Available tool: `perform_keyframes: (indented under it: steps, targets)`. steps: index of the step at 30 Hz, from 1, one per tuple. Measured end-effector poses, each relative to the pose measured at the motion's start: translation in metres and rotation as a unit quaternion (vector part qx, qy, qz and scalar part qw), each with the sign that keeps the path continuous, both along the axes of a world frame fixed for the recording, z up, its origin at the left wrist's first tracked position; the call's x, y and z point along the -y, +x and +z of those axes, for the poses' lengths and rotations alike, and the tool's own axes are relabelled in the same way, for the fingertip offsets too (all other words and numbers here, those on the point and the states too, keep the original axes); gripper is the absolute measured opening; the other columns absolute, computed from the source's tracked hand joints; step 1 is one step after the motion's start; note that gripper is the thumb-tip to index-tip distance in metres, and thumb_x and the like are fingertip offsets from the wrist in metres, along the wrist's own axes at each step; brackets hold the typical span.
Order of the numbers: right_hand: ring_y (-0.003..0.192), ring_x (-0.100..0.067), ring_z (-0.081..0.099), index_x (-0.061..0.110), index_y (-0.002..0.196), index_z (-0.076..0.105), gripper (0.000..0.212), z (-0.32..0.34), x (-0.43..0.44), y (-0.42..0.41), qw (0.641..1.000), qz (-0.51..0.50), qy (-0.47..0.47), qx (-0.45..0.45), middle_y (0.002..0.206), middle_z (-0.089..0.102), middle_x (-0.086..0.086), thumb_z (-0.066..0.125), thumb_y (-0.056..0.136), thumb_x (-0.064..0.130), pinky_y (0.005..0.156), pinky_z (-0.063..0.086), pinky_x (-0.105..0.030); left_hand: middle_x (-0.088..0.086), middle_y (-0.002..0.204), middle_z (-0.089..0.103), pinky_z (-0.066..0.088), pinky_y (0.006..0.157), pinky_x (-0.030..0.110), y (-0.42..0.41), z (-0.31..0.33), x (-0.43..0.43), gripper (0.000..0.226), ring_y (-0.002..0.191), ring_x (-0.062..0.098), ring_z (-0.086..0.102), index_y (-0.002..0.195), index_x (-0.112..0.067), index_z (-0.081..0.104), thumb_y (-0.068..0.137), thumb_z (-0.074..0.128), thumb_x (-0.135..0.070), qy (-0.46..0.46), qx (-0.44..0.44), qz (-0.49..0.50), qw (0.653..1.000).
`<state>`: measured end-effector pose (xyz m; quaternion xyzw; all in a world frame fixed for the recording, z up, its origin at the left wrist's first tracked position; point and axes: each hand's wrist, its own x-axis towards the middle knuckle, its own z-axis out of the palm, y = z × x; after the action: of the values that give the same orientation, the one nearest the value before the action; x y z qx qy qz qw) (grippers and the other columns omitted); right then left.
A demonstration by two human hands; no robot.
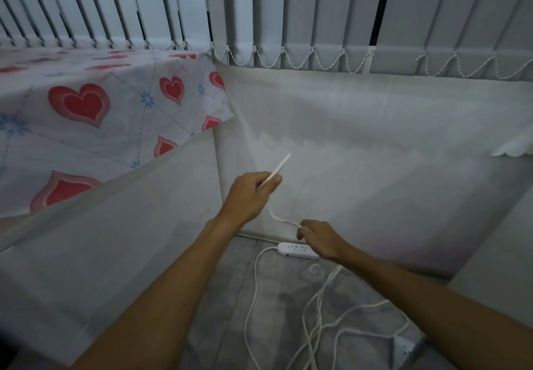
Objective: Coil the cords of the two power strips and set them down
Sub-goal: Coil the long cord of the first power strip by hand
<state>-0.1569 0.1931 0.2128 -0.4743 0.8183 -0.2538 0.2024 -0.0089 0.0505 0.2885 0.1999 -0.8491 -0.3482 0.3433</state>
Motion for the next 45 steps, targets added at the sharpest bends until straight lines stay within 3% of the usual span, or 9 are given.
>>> perform_keyframes:
  steps: [6, 10, 14, 19, 23, 30, 33, 38, 45]
  targets:
    - [0.097, -0.019, 0.059, 0.008, 0.126, 0.065, 0.033, 0.008, 0.011, 0.024, 0.989, 0.128, -0.061, -0.036, 0.106, 0.064, -0.012, 0.048, 0.098, 0.01, 0.083, 0.039, -0.023, -0.01, 0.057, 0.061, 0.041, 0.059, 0.026, -0.011, -0.023, 0.003, 0.038, 0.056, 0.007, 0.057, 0.059, -0.031, 0.058, 0.095, 0.056, -0.045, -0.018, 0.167, -0.024, 0.986]
    - [0.068, -0.017, 0.066, 0.014, 0.09, 0.068, 0.011, 0.013, 0.011, 0.03, 0.975, 0.057, -0.212, 0.034, 0.081, 0.071, -0.004, 0.068, 0.085, 0.004, 0.07, 0.055, -0.038, 0.0, 0.067, 0.066, 0.051, 0.069, 0.032, -0.011, -0.028, 0.005, 0.031, 0.068, 0.016, 0.065, 0.071, -0.024, 0.067, 0.096, 0.056, -0.039, -0.022, 0.23, -0.062, 0.971]
    - [0.061, -0.016, 0.066, 0.019, 0.084, 0.043, 0.035, 0.024, 0.005, 0.025, 0.959, -0.012, -0.271, 0.081, 0.073, 0.07, -0.009, 0.072, 0.082, 0.002, 0.06, 0.055, -0.033, -0.002, 0.07, 0.069, 0.054, 0.075, 0.036, -0.016, -0.023, 0.003, 0.03, 0.074, 0.016, 0.069, 0.081, -0.028, 0.07, 0.096, 0.053, -0.047, -0.015, 0.281, -0.073, 0.957]
    - [0.059, -0.017, 0.064, 0.01, 0.091, 0.046, 0.034, 0.025, -0.003, 0.017, 0.972, 0.027, -0.197, 0.125, 0.07, 0.068, -0.006, 0.077, 0.082, 0.018, 0.062, 0.056, -0.035, -0.005, 0.063, 0.062, 0.048, 0.069, 0.034, -0.018, -0.012, 0.007, 0.035, 0.066, 0.018, 0.06, 0.064, -0.032, 0.065, 0.093, 0.054, -0.049, 0.007, 0.303, -0.064, 0.951]
    - [0.081, -0.023, 0.069, 0.007, 0.09, 0.056, 0.012, 0.003, -0.01, 0.012, 0.953, 0.116, -0.102, 0.26, 0.079, 0.07, -0.009, 0.068, 0.09, 0.008, 0.085, 0.055, -0.049, 0.002, 0.055, 0.053, 0.036, 0.058, 0.028, -0.006, 0.004, 0.008, 0.037, 0.054, 0.015, 0.043, 0.071, -0.015, 0.076, 0.093, 0.059, -0.04, 0.095, 0.296, -0.07, 0.948]
    - [0.109, -0.015, 0.065, 0.021, 0.099, 0.062, 0.004, -0.019, -0.007, 0.017, 0.966, 0.214, -0.005, 0.147, 0.114, 0.071, -0.006, 0.059, 0.098, 0.023, 0.098, 0.049, -0.032, -0.002, 0.049, 0.037, 0.026, 0.051, 0.027, 0.015, 0.025, 0.001, 0.05, 0.046, 0.014, 0.031, 0.055, -0.019, 0.045, 0.081, 0.072, -0.053, 0.247, 0.425, -0.142, 0.859]
    - [0.098, -0.015, 0.068, 0.016, 0.098, 0.069, 0.019, -0.02, -0.006, 0.018, 0.976, 0.173, -0.053, 0.124, 0.103, 0.074, -0.001, 0.054, 0.1, 0.027, 0.092, 0.052, -0.037, -0.004, 0.049, 0.04, 0.026, 0.047, 0.023, 0.018, 0.024, 0.0, 0.047, 0.045, 0.013, 0.033, 0.06, -0.019, 0.046, 0.089, 0.063, -0.051, 0.253, 0.41, -0.12, 0.868]
    - [0.059, -0.026, 0.063, 0.004, 0.095, 0.059, 0.013, -0.003, -0.007, 0.014, 0.934, -0.008, -0.209, 0.289, 0.066, 0.066, -0.012, 0.06, 0.097, 0.017, 0.072, 0.057, -0.053, 0.002, 0.057, 0.041, 0.025, 0.046, 0.021, 0.027, 0.009, 0.015, 0.056, 0.049, 0.016, 0.032, 0.07, -0.014, 0.05, 0.099, 0.032, -0.059, 0.262, 0.36, -0.032, 0.895]
    - [0.057, -0.019, 0.058, 0.002, 0.096, 0.066, 0.013, 0.017, -0.004, 0.031, 0.937, 0.031, -0.215, 0.273, 0.068, 0.069, -0.01, 0.068, 0.092, 0.014, 0.057, 0.051, -0.03, 0.006, 0.079, 0.072, 0.029, 0.043, 0.019, 0.037, -0.007, 0.02, 0.06, 0.051, 0.014, 0.039, 0.099, -0.003, 0.073, 0.105, 0.031, -0.045, 0.246, 0.428, -0.035, 0.869]
